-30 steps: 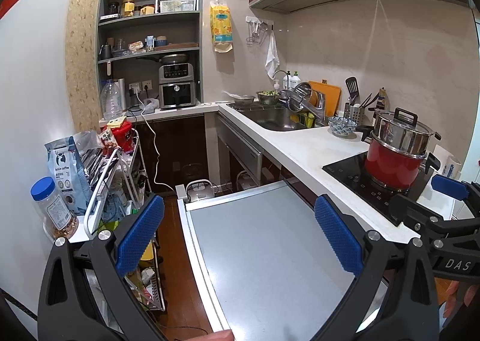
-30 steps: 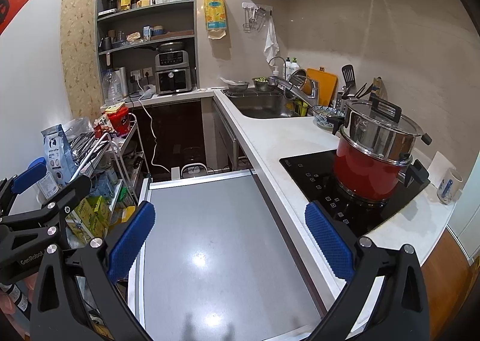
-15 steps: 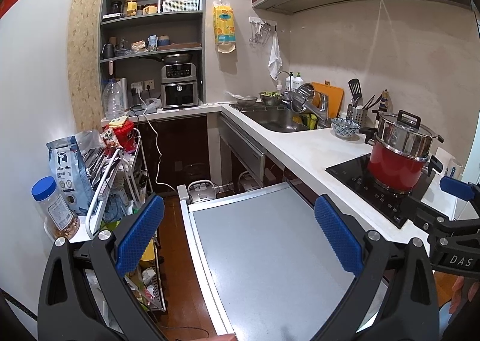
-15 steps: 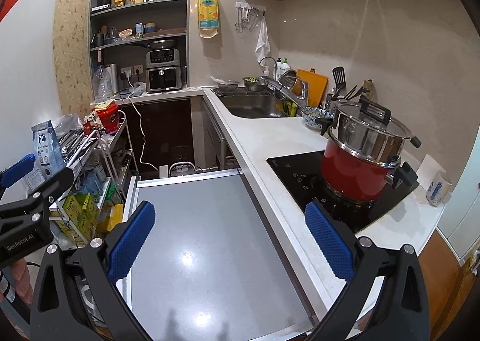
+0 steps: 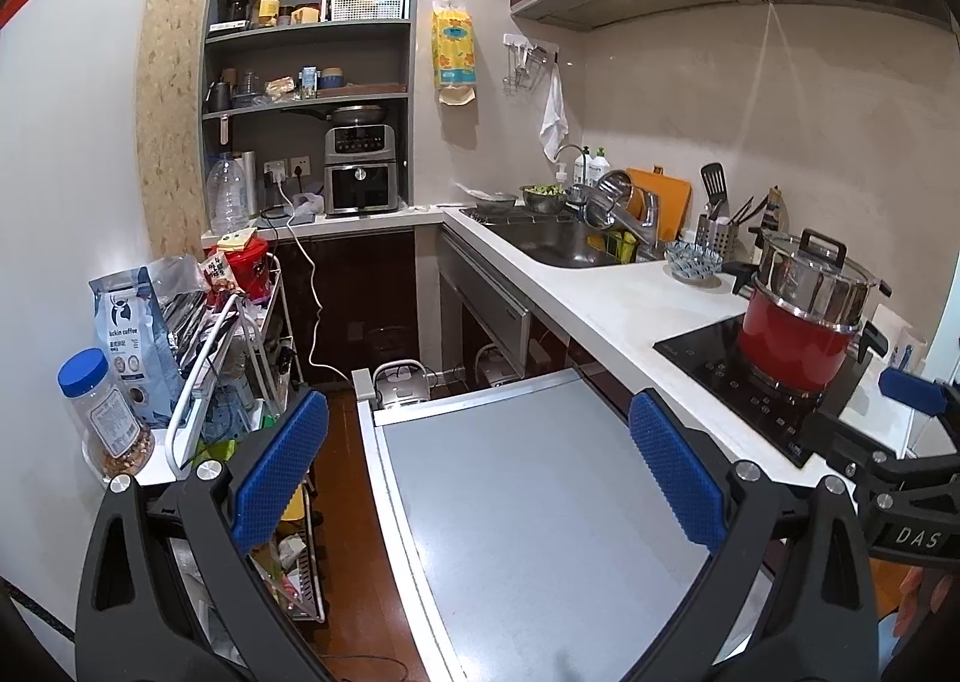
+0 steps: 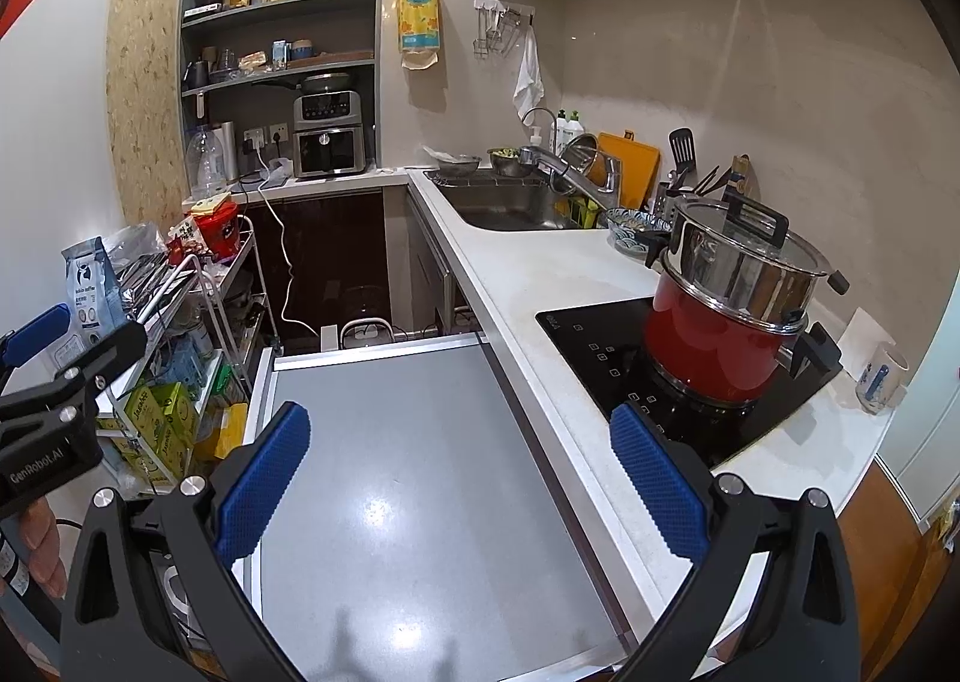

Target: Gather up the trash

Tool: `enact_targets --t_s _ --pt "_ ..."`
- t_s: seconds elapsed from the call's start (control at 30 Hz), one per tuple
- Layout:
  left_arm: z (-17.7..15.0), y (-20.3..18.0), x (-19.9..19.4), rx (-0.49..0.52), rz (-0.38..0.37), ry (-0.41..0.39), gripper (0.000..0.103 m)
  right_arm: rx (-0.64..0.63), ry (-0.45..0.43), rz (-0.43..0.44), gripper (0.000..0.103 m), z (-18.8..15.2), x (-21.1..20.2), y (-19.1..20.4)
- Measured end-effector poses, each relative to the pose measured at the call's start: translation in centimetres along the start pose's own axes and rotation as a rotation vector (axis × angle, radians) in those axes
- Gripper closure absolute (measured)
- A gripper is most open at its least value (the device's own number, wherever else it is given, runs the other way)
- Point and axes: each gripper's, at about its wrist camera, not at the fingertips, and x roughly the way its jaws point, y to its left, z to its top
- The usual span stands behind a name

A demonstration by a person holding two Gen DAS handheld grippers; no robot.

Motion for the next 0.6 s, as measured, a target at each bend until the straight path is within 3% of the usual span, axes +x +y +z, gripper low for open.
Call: enact_targets --t_s 0.33,0.6 --pt "0.1 -0.5 1.0 0.031 0.023 -0.004 0.002 0.015 0.025 -0.011 0.004 -0.3 1.1 0.0" --pt "-0.7 0.1 4.1 -0.004 -0.005 0.094 0.002 0.029 0.067 -0.034 0.004 -0.8 2.8 -0.8"
